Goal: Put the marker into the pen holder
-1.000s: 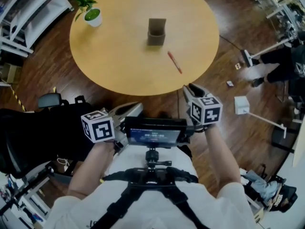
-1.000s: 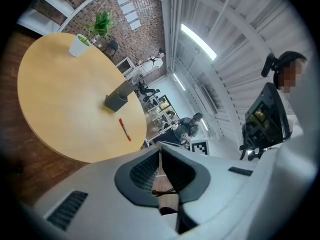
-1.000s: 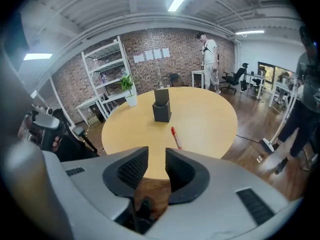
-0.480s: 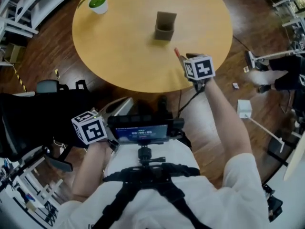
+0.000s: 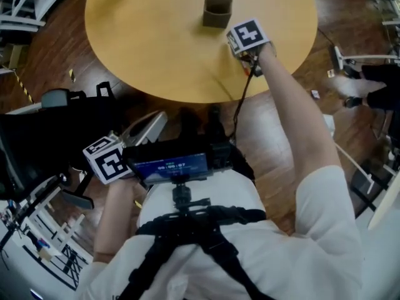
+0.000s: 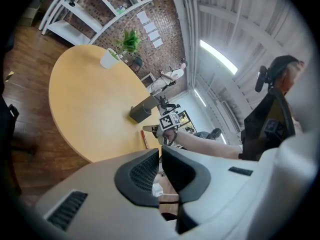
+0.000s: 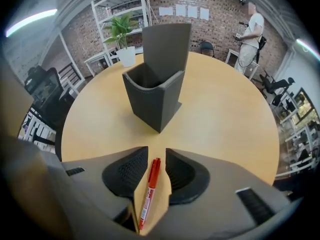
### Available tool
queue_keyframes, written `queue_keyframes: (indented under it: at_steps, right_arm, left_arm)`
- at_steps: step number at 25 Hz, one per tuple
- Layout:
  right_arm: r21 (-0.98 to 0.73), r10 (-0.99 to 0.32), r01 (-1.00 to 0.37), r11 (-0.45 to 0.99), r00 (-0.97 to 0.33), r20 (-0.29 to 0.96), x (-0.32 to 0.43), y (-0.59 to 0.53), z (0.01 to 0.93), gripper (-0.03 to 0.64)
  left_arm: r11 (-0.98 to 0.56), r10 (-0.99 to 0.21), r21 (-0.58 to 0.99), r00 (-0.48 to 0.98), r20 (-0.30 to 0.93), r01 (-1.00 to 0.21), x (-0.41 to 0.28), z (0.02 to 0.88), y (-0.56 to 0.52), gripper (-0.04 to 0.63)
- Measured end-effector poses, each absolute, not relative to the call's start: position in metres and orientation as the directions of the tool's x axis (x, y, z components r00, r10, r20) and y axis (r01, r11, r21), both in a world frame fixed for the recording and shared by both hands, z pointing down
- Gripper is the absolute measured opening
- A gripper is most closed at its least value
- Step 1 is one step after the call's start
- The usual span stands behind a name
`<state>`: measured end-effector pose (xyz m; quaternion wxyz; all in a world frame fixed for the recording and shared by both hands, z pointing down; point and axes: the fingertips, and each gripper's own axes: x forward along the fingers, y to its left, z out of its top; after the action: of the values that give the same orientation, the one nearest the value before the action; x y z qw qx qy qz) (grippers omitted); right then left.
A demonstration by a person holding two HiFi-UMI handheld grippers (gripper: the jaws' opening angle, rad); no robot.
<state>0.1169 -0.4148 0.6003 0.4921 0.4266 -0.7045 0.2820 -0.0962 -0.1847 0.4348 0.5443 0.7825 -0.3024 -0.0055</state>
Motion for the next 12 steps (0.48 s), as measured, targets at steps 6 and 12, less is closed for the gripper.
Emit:
queue_keyframes:
  at_steps: [6,12]
  right_arm:
    - [0.115,-0.312,-0.851,0.513,-0.060,0.948,0.117,-0.423,0.615,0.121]
    - [0.138,-0.329,-0.845,0.516,-0.047,0.943,0.123,-0.419,0.612,0.035]
  left_arm:
    - [-0.217,-0.483,0.845,0.806,0.342,-0.489,-0.097,0.435,-0.185,0.002]
    - [-0.225,-0.459,0.845,0.818,0.347,-0.485,-0.091,0.438,-0.181,0.002]
